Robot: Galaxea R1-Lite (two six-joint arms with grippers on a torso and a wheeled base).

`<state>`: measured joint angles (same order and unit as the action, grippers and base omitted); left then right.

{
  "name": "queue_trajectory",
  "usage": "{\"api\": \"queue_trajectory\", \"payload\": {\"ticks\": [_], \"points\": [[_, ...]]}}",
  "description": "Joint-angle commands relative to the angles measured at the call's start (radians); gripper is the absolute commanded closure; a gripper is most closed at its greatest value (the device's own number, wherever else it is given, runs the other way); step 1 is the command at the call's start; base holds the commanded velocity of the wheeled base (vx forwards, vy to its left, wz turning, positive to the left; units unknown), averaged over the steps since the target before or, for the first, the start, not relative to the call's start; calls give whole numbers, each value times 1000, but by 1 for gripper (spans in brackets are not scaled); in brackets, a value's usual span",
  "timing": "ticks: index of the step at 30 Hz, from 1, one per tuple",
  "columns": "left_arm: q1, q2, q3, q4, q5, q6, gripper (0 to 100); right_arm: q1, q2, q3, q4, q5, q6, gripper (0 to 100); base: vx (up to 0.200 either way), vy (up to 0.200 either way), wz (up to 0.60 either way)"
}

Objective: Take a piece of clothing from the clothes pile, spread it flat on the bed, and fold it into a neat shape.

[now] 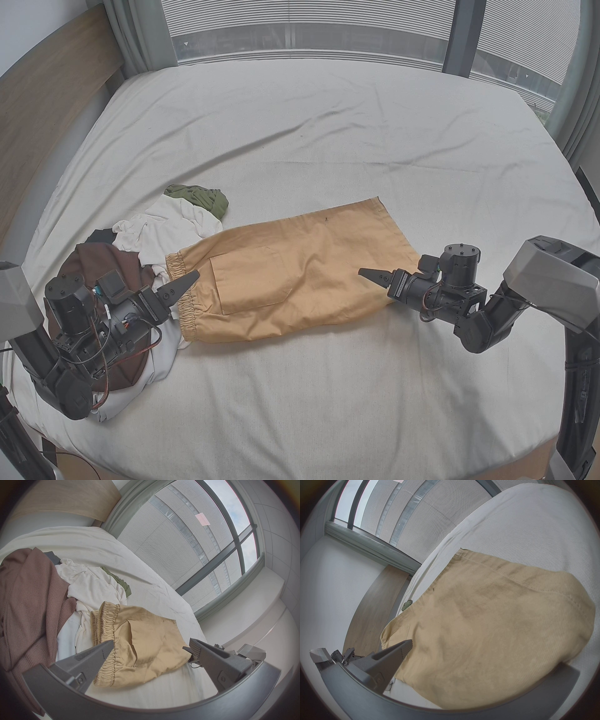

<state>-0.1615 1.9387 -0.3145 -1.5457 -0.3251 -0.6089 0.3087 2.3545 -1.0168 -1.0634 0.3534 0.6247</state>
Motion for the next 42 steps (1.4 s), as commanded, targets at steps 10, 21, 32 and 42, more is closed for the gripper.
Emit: {"api": "queue_trajectory", "payload": {"ticks": [10, 21, 32, 42], "points": [[-1, 0, 0, -1, 0, -2, 0, 10, -12, 73, 2, -5, -17, 100, 0, 0, 0], [-3, 2, 2, -1, 0, -3, 0, 30, -112, 218, 2, -24, -112, 100, 0, 0, 0], [-3, 8, 0, -1, 0, -5, 0, 29, -193, 419, -7, -76, -197, 100, 0, 0, 0], [-4, 9, -3, -1, 0, -5, 0, 29, -244, 578, -7, -106, -237, 100, 0, 0, 0]]}}
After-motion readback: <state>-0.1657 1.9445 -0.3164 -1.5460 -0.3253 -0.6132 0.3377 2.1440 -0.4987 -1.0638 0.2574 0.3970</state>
